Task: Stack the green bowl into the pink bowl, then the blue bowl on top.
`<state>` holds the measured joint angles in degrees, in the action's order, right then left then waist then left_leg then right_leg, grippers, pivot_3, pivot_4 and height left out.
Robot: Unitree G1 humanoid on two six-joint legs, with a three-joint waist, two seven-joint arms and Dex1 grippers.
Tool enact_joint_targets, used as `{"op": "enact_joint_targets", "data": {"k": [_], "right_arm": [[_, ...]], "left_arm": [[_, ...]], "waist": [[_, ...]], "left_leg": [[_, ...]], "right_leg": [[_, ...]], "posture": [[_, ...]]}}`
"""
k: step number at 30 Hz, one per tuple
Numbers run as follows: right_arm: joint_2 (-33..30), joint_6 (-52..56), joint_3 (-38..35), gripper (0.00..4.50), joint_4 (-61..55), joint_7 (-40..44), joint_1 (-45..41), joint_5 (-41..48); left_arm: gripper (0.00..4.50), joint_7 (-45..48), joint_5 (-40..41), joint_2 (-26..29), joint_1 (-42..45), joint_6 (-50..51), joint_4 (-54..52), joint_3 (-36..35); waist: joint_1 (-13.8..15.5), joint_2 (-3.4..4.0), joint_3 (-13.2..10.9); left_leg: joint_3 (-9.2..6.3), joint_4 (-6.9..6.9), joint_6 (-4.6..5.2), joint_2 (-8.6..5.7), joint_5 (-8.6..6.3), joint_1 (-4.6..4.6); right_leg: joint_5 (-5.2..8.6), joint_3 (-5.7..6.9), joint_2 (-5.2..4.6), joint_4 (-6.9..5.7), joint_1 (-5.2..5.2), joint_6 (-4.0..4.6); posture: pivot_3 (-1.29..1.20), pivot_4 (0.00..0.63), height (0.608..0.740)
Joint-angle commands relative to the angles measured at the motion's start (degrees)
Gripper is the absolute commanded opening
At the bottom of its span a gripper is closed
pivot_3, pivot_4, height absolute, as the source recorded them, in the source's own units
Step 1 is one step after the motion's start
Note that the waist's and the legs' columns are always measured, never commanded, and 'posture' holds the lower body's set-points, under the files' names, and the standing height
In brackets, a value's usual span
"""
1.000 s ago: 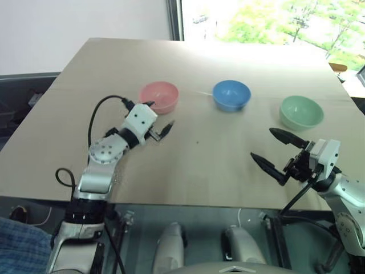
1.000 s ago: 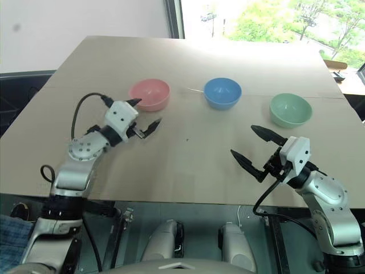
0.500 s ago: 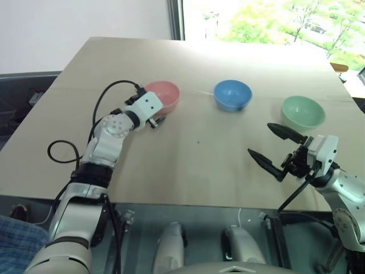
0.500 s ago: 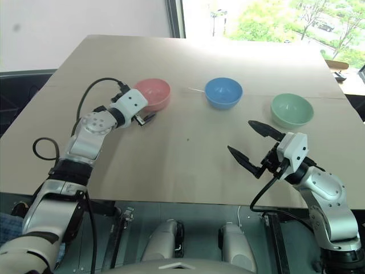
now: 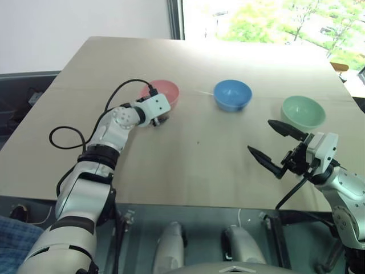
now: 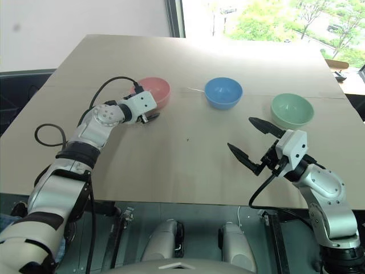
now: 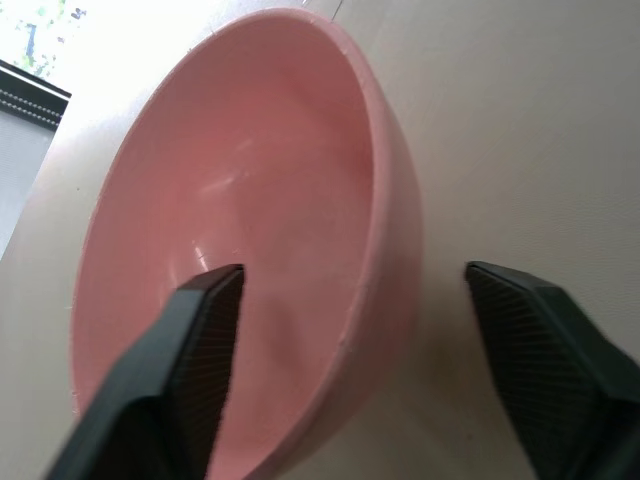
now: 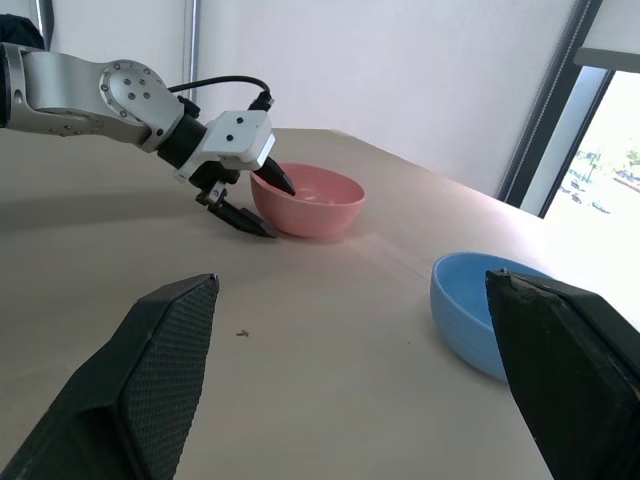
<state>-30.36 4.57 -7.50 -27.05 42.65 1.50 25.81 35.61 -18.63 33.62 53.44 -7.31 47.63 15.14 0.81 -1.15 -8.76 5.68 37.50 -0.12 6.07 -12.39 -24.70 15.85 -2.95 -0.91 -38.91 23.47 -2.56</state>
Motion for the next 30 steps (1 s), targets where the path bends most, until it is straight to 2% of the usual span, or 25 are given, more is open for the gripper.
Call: {"op": "enact_joint_targets", "data": {"k": [1, 5, 9, 13, 16, 20, 24, 30], "right_arm": [[0.1, -1.7, -0.8, 4.50, -1.0, 0.0, 0.2, -0.1], [0.2, -2.2, -0.5, 4.50, -0.9, 0.0, 0.5, -0.5], [0.2, -2.4, -0.6, 4.50, -0.8, -0.1, 0.6, -0.6], [0.0, -2.3, -0.8, 4.50, -0.8, -0.1, 0.6, -0.6], [0.1, -2.4, -0.7, 4.50, -0.8, -0.1, 0.7, -0.8], [0.1, -2.4, -0.5, 4.50, -0.6, -0.1, 0.5, -1.1], [0.2, -2.6, 0.0, 4.50, 0.1, 0.2, -0.2, -1.4], [-0.3, -1.8, 0.2, 4.50, 0.0, 0.5, 0.0, -1.7]], "left_arm": [[1.80, 1.1, -1.4, 0.5, 2.7, -3.1, 1.6, 1.1], [0.03, 2.4, -1.9, 0.3, 3.7, -5.3, 3.6, 1.8], [0.03, 3.0, -1.4, -0.8, 3.7, -8.0, 3.1, 1.8], [0.03, 7.8, -0.1, -1.5, 2.7, -9.8, -2.1, 2.6], [0.03, 12.5, 1.7, -1.9, 1.4, -11.3, -10.2, 3.0], [0.03, 20.4, 8.1, -2.4, -1.1, -13.9, -21.6, 3.1], [0.03, 31.5, 13.6, -0.3, -4.6, -17.4, -31.3, 6.1], [0.03, 37.8, 15.3, 2.3, -6.7, -19.2, -36.3, 7.7]], "waist": [[0.0, 0.00, 0.0], [0.0, 0.00, 0.0], [0.0, 0.00, 0.0], [0.1, -0.03, 0.0], [0.0, -0.03, 0.0], [0.0, -0.02, 0.0], [-0.2, 0.00, 0.0], [-0.1, 0.01, 0.0]], "left_leg": [[0.00, 0.00, 0.00, 0.00, 0.00, 0.00], [0.00, 0.00, 0.00, 0.00, 0.00, 0.00], [0.00, 0.00, 0.00, 0.00, 0.00, 0.00], [0.00, 0.01, -0.01, 0.00, 0.00, -0.02], [-0.01, 0.01, -0.16, 0.00, 0.09, -0.03], [0.00, 0.01, -0.24, 0.00, 0.14, -0.02], [0.02, 0.01, -0.24, 0.00, 0.14, 0.03], [0.01, 0.07, -0.15, 0.00, 0.10, 0.04]], "right_leg": [[0.00, 0.00, 0.00, 0.00, 0.00, 0.00], [0.00, 0.00, 0.00, -0.01, 0.00, 0.00], [0.00, 0.00, 0.00, 0.00, 0.00, 0.00], [0.00, 0.02, -0.01, 0.00, 0.00, 0.00], [0.00, 0.01, -0.01, 0.01, 0.00, 0.00], [0.00, -0.01, -0.01, 0.00, 0.00, 0.00], [0.00, -0.05, 0.00, -0.03, -0.01, 0.00], [0.00, -0.05, 0.01, -0.07, -0.01, 0.00]], "posture": [[0.00, 0.150, 0.740], [0.00, 0.150, 0.740], [0.00, 0.150, 0.740], [0.00, 0.150, 0.740], [0.00, 0.150, 0.740], [0.00, 0.150, 0.740], [0.00, 0.150, 0.740], [0.00, 0.150, 0.740]]}}
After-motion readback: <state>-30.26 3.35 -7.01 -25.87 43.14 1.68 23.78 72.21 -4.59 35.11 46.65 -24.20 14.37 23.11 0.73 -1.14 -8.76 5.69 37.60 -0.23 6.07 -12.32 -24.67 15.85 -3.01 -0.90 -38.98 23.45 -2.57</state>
